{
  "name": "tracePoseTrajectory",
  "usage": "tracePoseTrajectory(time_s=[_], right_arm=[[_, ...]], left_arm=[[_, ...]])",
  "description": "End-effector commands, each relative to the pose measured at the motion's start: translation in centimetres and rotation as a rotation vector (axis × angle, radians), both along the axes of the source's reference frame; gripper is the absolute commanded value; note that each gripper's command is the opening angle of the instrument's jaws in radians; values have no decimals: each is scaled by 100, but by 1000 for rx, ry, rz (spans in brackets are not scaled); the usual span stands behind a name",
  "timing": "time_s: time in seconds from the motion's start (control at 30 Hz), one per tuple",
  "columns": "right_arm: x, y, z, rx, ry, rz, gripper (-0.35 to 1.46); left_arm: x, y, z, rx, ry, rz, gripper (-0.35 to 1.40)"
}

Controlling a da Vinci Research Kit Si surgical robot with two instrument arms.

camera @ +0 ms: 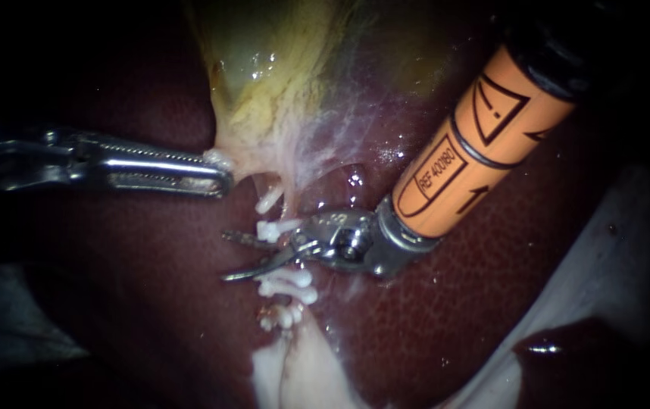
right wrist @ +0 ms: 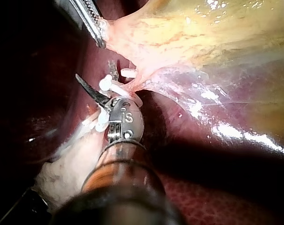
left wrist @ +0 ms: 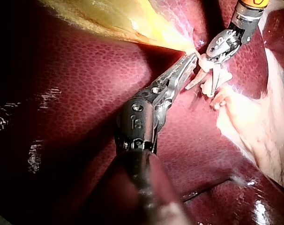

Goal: Go to the cutting position right tube

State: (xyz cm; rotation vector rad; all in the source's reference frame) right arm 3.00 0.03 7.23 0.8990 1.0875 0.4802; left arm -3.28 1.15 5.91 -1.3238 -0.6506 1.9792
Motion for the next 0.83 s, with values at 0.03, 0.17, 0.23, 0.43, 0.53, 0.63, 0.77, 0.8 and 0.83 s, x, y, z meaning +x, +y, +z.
tracePoseTrajectory(time_s=[0.03, 0.17, 0.23, 0.43, 0.53, 0.63, 0.77, 0.8, 0.83], right_arm=[[0, 1, -1, 5, -2, 2, 143], [0, 0, -3, 6, 1, 3, 143], [0, -1, -7, 7, 2, 2, 143], [0, -5, -25, 16, 15, 4, 143], [1, -6, -32, 20, 20, 3, 143], [1, -6, -34, 22, 22, 5, 143], [0, -6, -32, 21, 22, 5, 143], [0, -6, -31, 21, 22, 5, 143], [0, -6, -30, 20, 22, 6, 143]], left_arm=[[0, 0, 0, 0, 0, 0, -35], [0, 0, 1, 0, 0, 0, -35], [0, 0, 1, 0, 0, 0, -35], [2, 0, 1, 0, -1, 1, -35], [2, 0, 1, 0, -1, 1, -35], [2, 1, 2, 0, -1, 1, -35], [2, 1, 2, 0, -1, 1, -35], [2, 1, 2, 0, -1, 1, -35], [2, 1, 3, 0, -1, 1, -35]])
